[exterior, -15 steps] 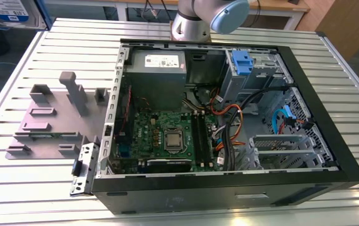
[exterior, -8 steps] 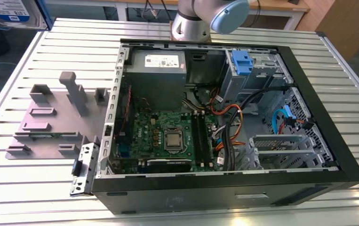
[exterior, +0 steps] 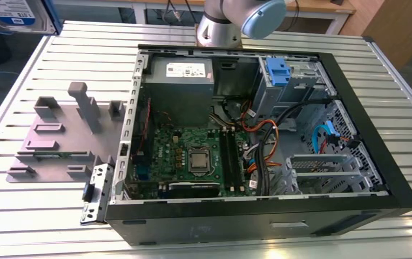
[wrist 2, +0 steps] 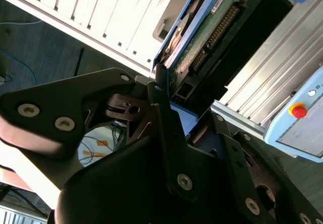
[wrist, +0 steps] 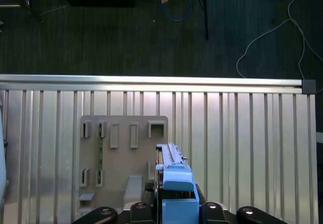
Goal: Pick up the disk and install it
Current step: 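Pick up the disk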
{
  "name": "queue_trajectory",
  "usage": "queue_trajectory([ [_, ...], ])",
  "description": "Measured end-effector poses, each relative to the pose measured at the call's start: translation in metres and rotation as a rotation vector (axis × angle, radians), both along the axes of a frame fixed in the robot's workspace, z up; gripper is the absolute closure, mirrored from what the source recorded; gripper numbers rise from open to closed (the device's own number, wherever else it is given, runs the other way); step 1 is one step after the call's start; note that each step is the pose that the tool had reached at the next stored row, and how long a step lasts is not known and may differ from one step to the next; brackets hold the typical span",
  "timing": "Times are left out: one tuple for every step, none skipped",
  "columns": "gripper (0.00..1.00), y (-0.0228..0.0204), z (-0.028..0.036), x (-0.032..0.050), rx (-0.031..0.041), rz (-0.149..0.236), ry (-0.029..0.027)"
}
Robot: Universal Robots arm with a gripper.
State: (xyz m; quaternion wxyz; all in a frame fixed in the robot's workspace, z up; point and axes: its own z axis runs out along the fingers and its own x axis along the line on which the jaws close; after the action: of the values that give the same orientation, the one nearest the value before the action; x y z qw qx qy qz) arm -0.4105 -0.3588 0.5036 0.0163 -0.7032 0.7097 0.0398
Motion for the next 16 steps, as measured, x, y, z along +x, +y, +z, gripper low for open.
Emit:
queue_trajectory([
  [0.63,0.0,0.0,0.0003,0.0,0.0,0.0],
  [0.63,0.0,0.0,0.0006,0.0,0.0,0.0],
  [0.63,0.0,0.0,0.0009,0.0,0.0,0.0],
  [0.63,0.0,0.0,0.0013,0.0,0.0,0.0],
  [0.63,0.0,0.0,0.0016,0.0,0.0,0.0],
  [0.63,0.0,0.0,0.0019,0.0,0.0,0.0],
  [0.63,0.0,0.0,0.0022,0.0,0.0,0.0],
  [0.63,0.0,0.0,0.0025,0.0,0.0,0.0],
  [0.63,0.0,0.0,0.0028,0.0,0.0,0.0],
  [0.63,0.0,0.0,0.0031,0.0,0.0,0.0001],
  [0.63,0.0,0.0,0.0034,0.0,0.0,0.0],
  [0.63,0.0,0.0,0.0037,0.0,0.0,0.0],
  [0.63,0.0,0.0,0.004,0.0,0.0,0.0],
  [0.63,0.0,0.0,0.0042,0.0,0.0,0.0],
  [0.63,0.0,0.0,0.0045,0.0,0.0,0.0],
  [0.63,0.0,0.0,0.0047,0.0,0.0,0.0],
])
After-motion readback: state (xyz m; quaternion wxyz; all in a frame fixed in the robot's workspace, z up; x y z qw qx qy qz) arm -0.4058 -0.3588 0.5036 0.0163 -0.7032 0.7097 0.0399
